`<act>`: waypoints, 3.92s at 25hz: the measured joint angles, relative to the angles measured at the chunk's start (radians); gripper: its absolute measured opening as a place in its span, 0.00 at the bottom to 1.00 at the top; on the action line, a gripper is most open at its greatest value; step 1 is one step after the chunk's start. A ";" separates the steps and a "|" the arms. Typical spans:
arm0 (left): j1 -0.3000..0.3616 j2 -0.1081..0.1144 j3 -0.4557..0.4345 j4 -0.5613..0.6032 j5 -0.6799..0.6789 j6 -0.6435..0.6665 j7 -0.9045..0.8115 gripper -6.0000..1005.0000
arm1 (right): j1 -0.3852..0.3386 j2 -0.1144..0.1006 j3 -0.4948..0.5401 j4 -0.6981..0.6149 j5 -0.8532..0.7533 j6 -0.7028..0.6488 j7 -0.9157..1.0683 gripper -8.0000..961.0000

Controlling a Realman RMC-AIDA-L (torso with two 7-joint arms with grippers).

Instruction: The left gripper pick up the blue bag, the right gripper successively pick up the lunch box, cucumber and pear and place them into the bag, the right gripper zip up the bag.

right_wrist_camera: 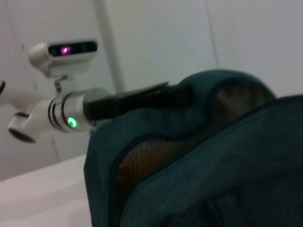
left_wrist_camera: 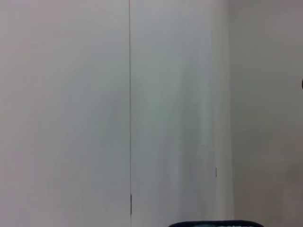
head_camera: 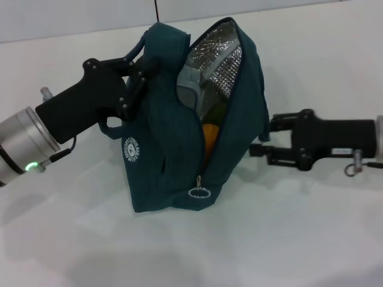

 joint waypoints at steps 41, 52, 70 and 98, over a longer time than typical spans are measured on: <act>0.176 -0.016 -0.002 0.342 -0.112 -0.219 0.606 0.05 | -0.099 0.025 0.132 -0.249 0.146 0.019 -0.050 0.08; 0.185 -0.014 -0.011 0.389 -0.115 -0.249 0.676 0.05 | -0.115 0.034 0.135 -0.250 0.127 -0.008 -0.037 0.10; 0.189 -0.014 -0.011 0.394 -0.107 -0.249 0.671 0.08 | -0.181 0.026 0.164 -0.188 0.213 -0.188 -0.186 0.59; 0.187 -0.012 -0.011 0.430 -0.104 -0.247 0.664 0.14 | -0.020 0.043 -0.003 -0.118 -0.256 -0.022 -0.038 0.63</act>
